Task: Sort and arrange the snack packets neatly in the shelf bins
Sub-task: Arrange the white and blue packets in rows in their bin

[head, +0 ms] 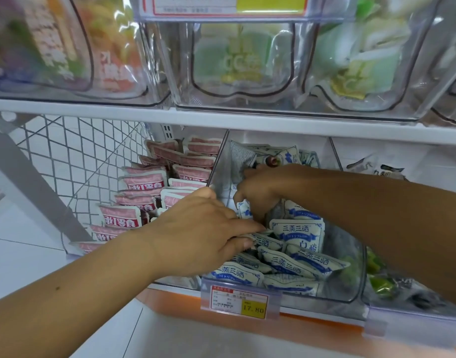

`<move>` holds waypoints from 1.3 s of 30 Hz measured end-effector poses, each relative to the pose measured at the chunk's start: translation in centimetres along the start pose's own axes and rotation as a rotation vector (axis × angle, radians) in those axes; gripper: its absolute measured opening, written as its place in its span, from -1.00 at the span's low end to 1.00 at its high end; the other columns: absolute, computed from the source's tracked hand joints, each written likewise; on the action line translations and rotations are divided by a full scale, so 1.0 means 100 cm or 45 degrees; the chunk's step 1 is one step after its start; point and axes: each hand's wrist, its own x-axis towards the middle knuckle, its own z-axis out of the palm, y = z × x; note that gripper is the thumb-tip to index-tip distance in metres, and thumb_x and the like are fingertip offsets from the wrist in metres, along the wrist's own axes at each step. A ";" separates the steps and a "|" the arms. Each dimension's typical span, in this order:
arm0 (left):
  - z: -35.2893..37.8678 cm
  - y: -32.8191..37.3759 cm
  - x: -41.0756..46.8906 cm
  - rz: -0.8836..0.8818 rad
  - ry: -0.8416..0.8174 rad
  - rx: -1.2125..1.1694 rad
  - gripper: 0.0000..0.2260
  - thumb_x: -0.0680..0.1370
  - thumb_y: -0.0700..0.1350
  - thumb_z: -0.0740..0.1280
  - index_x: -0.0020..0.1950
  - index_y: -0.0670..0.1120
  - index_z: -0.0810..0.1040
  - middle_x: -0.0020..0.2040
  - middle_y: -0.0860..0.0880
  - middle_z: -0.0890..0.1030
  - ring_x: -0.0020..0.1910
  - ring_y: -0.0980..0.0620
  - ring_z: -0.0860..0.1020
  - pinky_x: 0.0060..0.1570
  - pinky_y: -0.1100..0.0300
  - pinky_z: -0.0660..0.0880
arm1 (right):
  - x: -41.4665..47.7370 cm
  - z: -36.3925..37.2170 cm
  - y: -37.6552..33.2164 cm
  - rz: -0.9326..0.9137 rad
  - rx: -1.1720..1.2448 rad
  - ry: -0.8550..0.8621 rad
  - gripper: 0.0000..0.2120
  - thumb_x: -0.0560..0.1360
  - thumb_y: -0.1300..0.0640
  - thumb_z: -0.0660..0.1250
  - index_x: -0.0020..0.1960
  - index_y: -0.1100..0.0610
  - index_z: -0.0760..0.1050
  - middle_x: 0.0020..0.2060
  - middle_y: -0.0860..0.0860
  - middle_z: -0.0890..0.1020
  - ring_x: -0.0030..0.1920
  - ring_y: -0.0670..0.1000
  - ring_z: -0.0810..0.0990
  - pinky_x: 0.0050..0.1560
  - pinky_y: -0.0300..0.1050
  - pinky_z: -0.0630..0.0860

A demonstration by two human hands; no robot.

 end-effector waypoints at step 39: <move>0.013 -0.001 -0.037 -0.591 0.583 -0.538 -0.56 0.55 0.09 0.30 0.43 0.13 0.39 0.37 0.24 0.36 0.35 0.27 0.28 0.33 0.33 0.17 | -0.064 0.013 0.006 0.140 1.337 1.046 -0.88 0.53 0.11 0.35 -0.05 -0.11 0.61 -0.03 -0.19 0.63 -0.02 -0.19 0.58 -0.08 -0.40 0.42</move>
